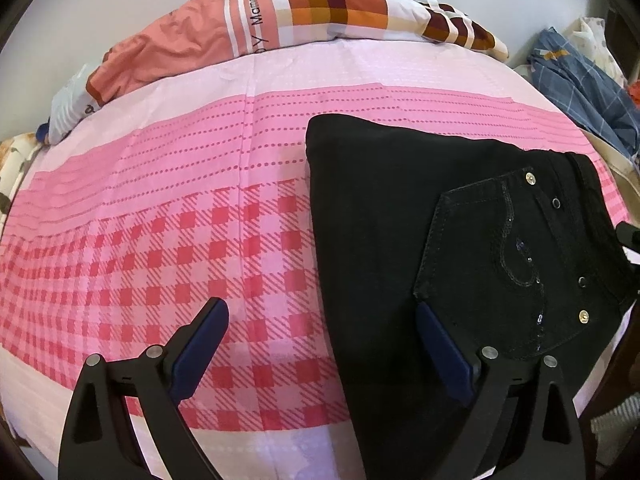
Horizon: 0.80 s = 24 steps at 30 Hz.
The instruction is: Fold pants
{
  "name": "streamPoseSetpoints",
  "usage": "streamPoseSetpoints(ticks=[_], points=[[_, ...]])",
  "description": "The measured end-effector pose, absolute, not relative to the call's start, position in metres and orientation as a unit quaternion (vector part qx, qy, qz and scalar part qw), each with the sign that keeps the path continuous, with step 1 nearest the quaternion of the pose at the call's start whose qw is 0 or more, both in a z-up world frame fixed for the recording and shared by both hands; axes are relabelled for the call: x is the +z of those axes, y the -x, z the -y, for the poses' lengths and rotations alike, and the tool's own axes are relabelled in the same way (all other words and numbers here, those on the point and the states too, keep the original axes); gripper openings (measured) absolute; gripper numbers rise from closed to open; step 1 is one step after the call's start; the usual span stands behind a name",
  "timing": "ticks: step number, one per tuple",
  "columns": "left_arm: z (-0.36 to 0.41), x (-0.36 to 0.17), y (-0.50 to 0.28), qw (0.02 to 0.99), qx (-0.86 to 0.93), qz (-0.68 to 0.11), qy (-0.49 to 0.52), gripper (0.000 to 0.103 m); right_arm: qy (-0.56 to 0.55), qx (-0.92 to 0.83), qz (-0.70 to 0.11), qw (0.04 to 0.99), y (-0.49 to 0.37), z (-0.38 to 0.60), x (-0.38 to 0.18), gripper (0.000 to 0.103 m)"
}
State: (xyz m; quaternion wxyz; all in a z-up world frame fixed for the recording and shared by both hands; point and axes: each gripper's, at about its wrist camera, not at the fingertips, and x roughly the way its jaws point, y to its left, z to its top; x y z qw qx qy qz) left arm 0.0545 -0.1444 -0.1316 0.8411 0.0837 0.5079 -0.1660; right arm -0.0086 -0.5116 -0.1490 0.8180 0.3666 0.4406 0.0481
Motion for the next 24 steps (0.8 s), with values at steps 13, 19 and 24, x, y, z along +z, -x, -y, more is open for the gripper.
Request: streamPoseSetpoints(ticks=[13, 19, 24], points=[[0.1, -0.142, -0.066, 0.792, -0.247, -0.554, 0.073, 0.095, -0.379, 0.06, -0.441, 0.811, 0.012, 0.51, -0.157, 0.086], [0.113, -0.143, -0.064, 0.79, -0.268, -0.548, 0.058, 0.095, -0.368, 0.071, -0.431, 0.821, 0.012, 0.505, -0.158, 0.086], [0.132, -0.144, -0.065, 0.777, -0.313, -0.545, 0.041, 0.095, -0.383, 0.1, -0.427, 0.813, 0.014, 0.504, -0.162, 0.086]])
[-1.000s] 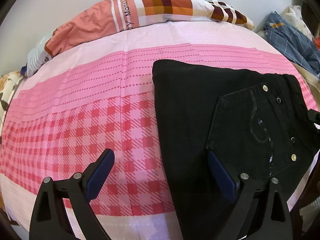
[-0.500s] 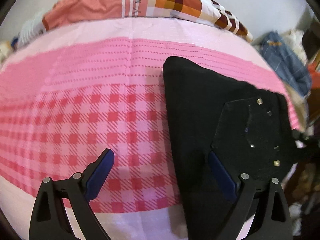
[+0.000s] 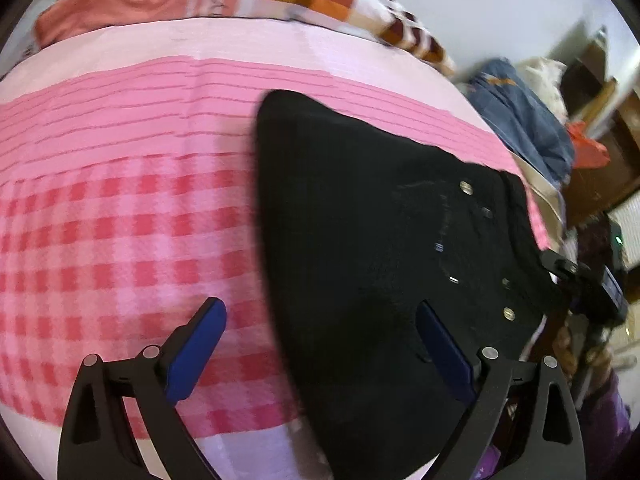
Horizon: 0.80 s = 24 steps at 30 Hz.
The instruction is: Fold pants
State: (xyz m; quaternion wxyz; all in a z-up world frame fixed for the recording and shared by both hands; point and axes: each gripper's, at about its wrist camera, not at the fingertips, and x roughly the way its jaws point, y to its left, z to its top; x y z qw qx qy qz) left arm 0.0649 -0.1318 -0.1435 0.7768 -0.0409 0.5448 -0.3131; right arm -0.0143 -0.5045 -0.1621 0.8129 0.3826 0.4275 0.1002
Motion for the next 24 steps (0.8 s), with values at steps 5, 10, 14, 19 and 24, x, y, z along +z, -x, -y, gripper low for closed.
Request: streamPoseSetpoints(ticks=[5, 10, 14, 19, 24], points=[[0.158, -0.142, -0.06, 0.769, -0.346, -0.537, -0.002, 0.095, -0.395, 0.116, -0.424, 0.806, 0.017, 0.508, -0.166, 0.086], [0.158, -0.141, -0.063, 0.766, -0.366, -0.528, 0.034, 0.095, -0.377, 0.131, -0.431, 0.81, 0.016, 0.498, -0.165, 0.074], [0.148, -0.143, -0.068, 0.764, -0.363, -0.53, 0.059, 0.084, -0.366, 0.147, -0.447, 0.803, 0.012, 0.49, -0.167, 0.059], [0.145, -0.142, -0.064, 0.776, -0.346, -0.524, 0.06, 0.084, -0.382, 0.149, -0.451, 0.793, 0.01, 0.494, -0.17, 0.056], [0.145, -0.143, -0.057, 0.791, -0.328, -0.512, 0.074, 0.087, -0.384, 0.141, -0.431, 0.805, 0.018, 0.493, -0.171, 0.056]])
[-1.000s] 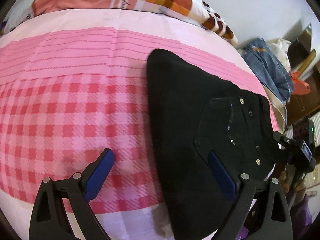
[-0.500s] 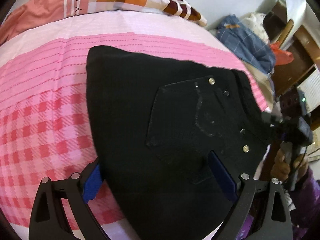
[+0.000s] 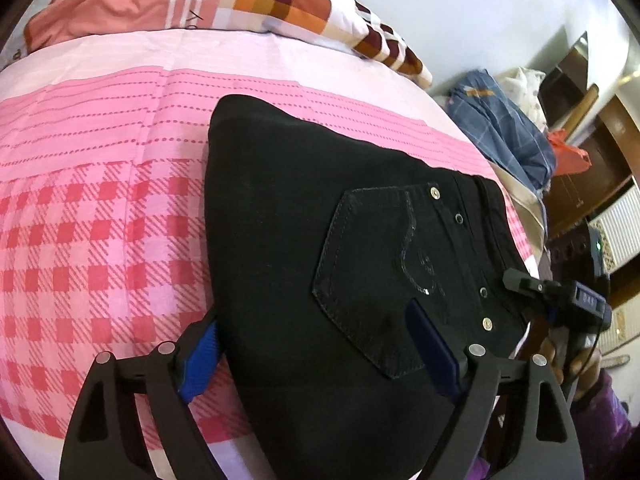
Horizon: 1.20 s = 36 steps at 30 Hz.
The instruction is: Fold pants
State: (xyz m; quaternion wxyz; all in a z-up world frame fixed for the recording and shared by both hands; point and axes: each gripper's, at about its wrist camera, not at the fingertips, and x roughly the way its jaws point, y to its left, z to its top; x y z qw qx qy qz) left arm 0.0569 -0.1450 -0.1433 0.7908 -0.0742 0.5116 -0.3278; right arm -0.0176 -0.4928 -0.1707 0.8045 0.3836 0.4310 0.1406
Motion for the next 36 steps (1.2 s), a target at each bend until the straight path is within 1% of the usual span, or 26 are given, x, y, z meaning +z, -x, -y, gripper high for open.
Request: streamPoseSetpoints(ticks=[5, 7, 8, 10, 12, 14, 18, 19, 20, 21, 22, 23, 24, 25, 27, 28, 29, 30, 36], points=[[0.145, -0.144, -0.059, 0.787, -0.332, -0.514, 0.08, 0.087, -0.361, 0.147, -0.434, 0.812, 0.014, 0.489, -0.169, 0.059], [0.146, -0.144, -0.059, 0.788, -0.333, -0.513, 0.072, 0.087, -0.352, 0.152, -0.445, 0.81, 0.009, 0.488, -0.168, 0.062], [0.145, -0.144, -0.056, 0.789, -0.332, -0.513, 0.063, 0.087, -0.351, 0.153, -0.444, 0.81, 0.008, 0.486, -0.167, 0.065], [0.151, -0.144, -0.055, 0.792, -0.328, -0.513, 0.042, 0.088, -0.347, 0.151, -0.44, 0.814, 0.007, 0.482, -0.167, 0.068], [0.159, -0.144, -0.053, 0.79, -0.332, -0.514, 0.016, 0.097, -0.335, 0.143, -0.441, 0.82, 0.006, 0.478, -0.165, 0.072], [0.167, -0.145, -0.049, 0.792, -0.331, -0.513, -0.006, 0.101, -0.314, 0.14, -0.449, 0.825, 0.004, 0.471, -0.163, 0.073], [0.175, -0.146, -0.041, 0.805, -0.317, -0.5, -0.035, 0.102, -0.289, 0.131, -0.467, 0.825, -0.002, 0.466, -0.16, 0.073], [0.174, -0.147, -0.04, 0.808, -0.315, -0.496, -0.031, 0.102, -0.28, 0.129, -0.467, 0.829, -0.002, 0.463, -0.159, 0.073], [0.173, -0.147, -0.038, 0.811, -0.315, -0.493, -0.028, 0.102, -0.268, 0.127, -0.467, 0.833, -0.002, 0.46, -0.159, 0.066], [0.173, -0.147, -0.037, 0.813, -0.314, -0.489, -0.028, 0.101, -0.251, 0.125, -0.467, 0.839, -0.002, 0.456, -0.158, 0.054], [0.172, -0.147, -0.035, 0.816, -0.312, -0.485, -0.029, 0.1, -0.246, 0.129, -0.467, 0.839, -0.002, 0.454, -0.159, 0.051], [0.172, -0.146, -0.034, 0.821, -0.309, -0.48, -0.032, 0.095, -0.252, 0.133, -0.465, 0.838, -0.002, 0.455, -0.16, 0.047], [0.171, -0.145, -0.033, 0.824, -0.306, -0.476, -0.033, 0.086, -0.254, 0.134, -0.464, 0.838, -0.003, 0.455, -0.161, 0.044], [0.168, -0.144, -0.032, 0.828, -0.301, -0.473, -0.031, 0.082, -0.25, 0.135, -0.463, 0.839, -0.002, 0.454, -0.16, 0.042], [0.16, -0.142, -0.033, 0.832, -0.291, -0.472, -0.02, 0.064, -0.245, 0.138, -0.457, 0.844, -0.002, 0.451, -0.157, 0.039], [0.157, -0.141, -0.035, 0.833, -0.287, -0.473, -0.013, 0.06, -0.247, 0.138, -0.455, 0.844, -0.002, 0.45, -0.157, 0.039], [0.154, -0.141, -0.036, 0.833, -0.285, -0.474, -0.008, 0.053, -0.249, 0.139, -0.454, 0.844, -0.002, 0.45, -0.157, 0.038], [0.152, -0.141, -0.037, 0.833, -0.283, -0.475, -0.002, 0.049, -0.251, 0.14, -0.453, 0.844, -0.001, 0.451, -0.157, 0.038], [0.156, -0.133, -0.03, 0.845, -0.277, -0.458, -0.019, 0.036, -0.269, 0.144, -0.446, 0.841, -0.001, 0.455, -0.157, 0.037]])
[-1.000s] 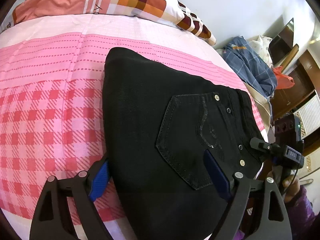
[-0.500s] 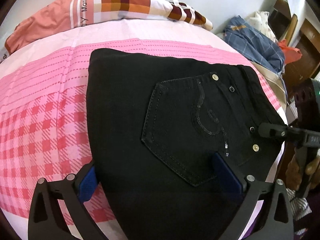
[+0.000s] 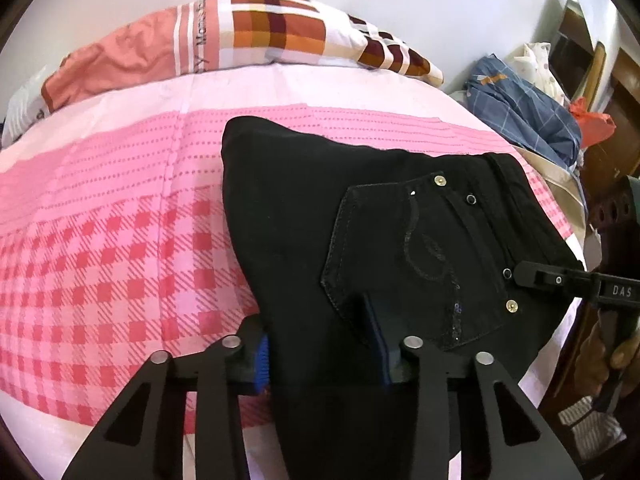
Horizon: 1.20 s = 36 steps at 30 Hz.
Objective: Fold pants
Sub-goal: 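Grasp the jeans edge near the back pocket with the left gripper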
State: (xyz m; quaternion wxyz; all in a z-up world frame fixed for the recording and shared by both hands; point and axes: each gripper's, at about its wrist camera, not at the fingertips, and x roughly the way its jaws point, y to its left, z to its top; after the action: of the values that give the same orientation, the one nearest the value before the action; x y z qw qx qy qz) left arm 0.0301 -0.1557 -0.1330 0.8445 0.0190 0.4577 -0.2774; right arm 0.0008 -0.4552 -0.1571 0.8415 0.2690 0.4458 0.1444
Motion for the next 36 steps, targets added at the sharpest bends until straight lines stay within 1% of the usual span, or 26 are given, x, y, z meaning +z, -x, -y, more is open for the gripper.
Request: streamPoseSetpoints(ticks=[3, 9, 14, 20, 23, 25, 26, 27, 28, 29, 30, 35, 36], points=[[0.152, -0.13, -0.03, 0.846, -0.276, -0.455, -0.004, 0.03, -0.281, 0.146, -0.441, 0.84, 0.001, 0.458, -0.156, 0.036], [0.151, -0.123, -0.03, 0.85, -0.274, -0.451, -0.004, 0.025, -0.297, 0.152, -0.428, 0.84, 0.004, 0.461, -0.148, 0.034], [0.146, -0.115, -0.031, 0.853, -0.275, -0.444, -0.003, 0.022, -0.312, 0.162, -0.421, 0.837, 0.002, 0.458, -0.143, 0.033], [0.135, -0.109, -0.031, 0.858, -0.266, -0.439, -0.007, 0.022, -0.318, 0.177, -0.421, 0.831, -0.001, 0.444, -0.144, 0.033], [0.132, -0.116, -0.034, 0.851, -0.266, -0.453, -0.01, 0.022, -0.303, 0.173, -0.433, 0.831, -0.004, 0.438, -0.147, 0.033], [0.132, -0.121, -0.035, 0.847, -0.268, -0.458, -0.015, 0.024, -0.306, 0.173, -0.441, 0.826, -0.006, 0.44, -0.151, 0.035], [0.132, -0.122, -0.035, 0.848, -0.266, -0.458, -0.017, 0.027, -0.307, 0.171, -0.447, 0.823, -0.008, 0.441, -0.153, 0.039], [0.133, -0.123, -0.036, 0.847, -0.264, -0.46, -0.018, 0.032, -0.311, 0.173, -0.449, 0.819, -0.008, 0.442, -0.155, 0.043], [0.134, -0.126, -0.037, 0.845, -0.263, -0.466, -0.021, 0.037, -0.32, 0.177, -0.453, 0.813, -0.01, 0.444, -0.158, 0.045], [0.135, -0.13, -0.039, 0.84, -0.261, -0.474, -0.025, 0.051, -0.324, 0.175, -0.452, 0.812, -0.01, 0.447, -0.16, 0.046], [0.136, -0.134, -0.041, 0.837, -0.258, -0.481, -0.028, 0.057, -0.331, 0.174, -0.451, 0.811, -0.011, 0.449, -0.162, 0.046], [0.136, -0.14, -0.041, 0.836, -0.268, -0.478, -0.022, 0.057, -0.35, 0.183, -0.462, 0.794, -0.022, 0.45, -0.173, 0.046], [0.136, -0.142, -0.042, 0.835, -0.269, -0.479, -0.017, 0.058, -0.351, 0.185, -0.464, 0.792, -0.024, 0.448, -0.174, 0.044]])
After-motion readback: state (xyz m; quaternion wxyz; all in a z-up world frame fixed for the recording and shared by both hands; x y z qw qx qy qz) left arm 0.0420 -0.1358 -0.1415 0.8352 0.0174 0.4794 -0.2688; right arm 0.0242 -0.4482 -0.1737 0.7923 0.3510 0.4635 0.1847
